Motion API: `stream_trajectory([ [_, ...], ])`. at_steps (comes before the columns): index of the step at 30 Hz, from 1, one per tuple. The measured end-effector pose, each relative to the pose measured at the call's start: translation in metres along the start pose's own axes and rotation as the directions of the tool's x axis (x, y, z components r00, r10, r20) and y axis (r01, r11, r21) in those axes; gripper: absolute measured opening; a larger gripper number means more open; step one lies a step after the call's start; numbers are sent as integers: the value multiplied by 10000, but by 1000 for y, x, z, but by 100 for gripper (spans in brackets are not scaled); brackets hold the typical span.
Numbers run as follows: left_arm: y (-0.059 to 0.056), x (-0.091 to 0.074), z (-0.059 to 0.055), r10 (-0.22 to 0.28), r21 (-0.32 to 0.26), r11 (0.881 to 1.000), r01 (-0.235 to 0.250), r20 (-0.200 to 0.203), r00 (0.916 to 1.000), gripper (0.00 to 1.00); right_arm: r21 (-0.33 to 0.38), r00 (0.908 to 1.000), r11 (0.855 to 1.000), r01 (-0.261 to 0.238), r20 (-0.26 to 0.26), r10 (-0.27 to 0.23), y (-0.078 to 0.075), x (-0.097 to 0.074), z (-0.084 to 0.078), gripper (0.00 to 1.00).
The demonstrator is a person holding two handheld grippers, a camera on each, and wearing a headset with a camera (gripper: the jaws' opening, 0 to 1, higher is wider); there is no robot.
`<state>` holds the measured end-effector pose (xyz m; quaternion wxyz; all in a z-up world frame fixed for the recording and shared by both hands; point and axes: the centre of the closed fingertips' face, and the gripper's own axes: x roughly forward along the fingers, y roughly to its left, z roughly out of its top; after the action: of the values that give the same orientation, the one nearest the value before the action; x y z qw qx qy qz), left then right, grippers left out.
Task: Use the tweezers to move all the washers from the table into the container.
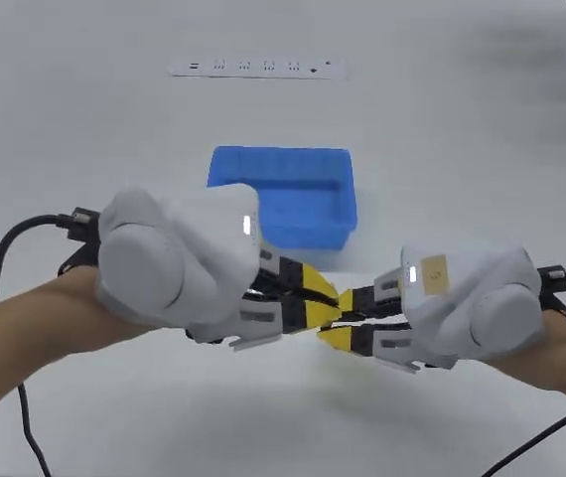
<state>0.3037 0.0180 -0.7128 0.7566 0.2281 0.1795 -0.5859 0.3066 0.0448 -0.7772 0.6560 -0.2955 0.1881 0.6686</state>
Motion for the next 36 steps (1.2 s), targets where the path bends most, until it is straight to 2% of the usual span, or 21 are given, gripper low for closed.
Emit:
stream_trajectory([
  [3,-5,5,-4,-181,111,9998,183,-177,9997,6,-50,9999,10000,-84,75,85,3,0,1,8],
  [5,-5,5,-3,-158,212,9996,160,-93,9998,6,-146,9999,9998,-95,65,96,3,0,1,8],
  [9,-7,6,-1,-222,46,9997,222,7,9998,6,-139,9998,9998,-137,117,139,4,-1,1,8],
  [14,-5,5,-1,-111,-2,9999,111,10,9999,6,-57,9999,9999,-112,96,112,3,0,2,8],
  [19,-7,1,-1,-26,85,10000,27,-72,10000,6,-80,10000,10000,-13,-75,13,4,0,4,10],
  [24,-11,-9,-2,81,8,10000,-81,-55,10000,6,544,10000,9985,6,44,-8,9,0,9,12],
  [28,-14,-19,-6,237,-119,9996,-237,-44,9997,6,678,10000,9977,64,-71,-60,12,2,9,15],
  [36,-11,-45,-23,759,-459,9960,-769,-250,9968,6,808,10000,9967,1,37,-4,18,7,17,21],
])
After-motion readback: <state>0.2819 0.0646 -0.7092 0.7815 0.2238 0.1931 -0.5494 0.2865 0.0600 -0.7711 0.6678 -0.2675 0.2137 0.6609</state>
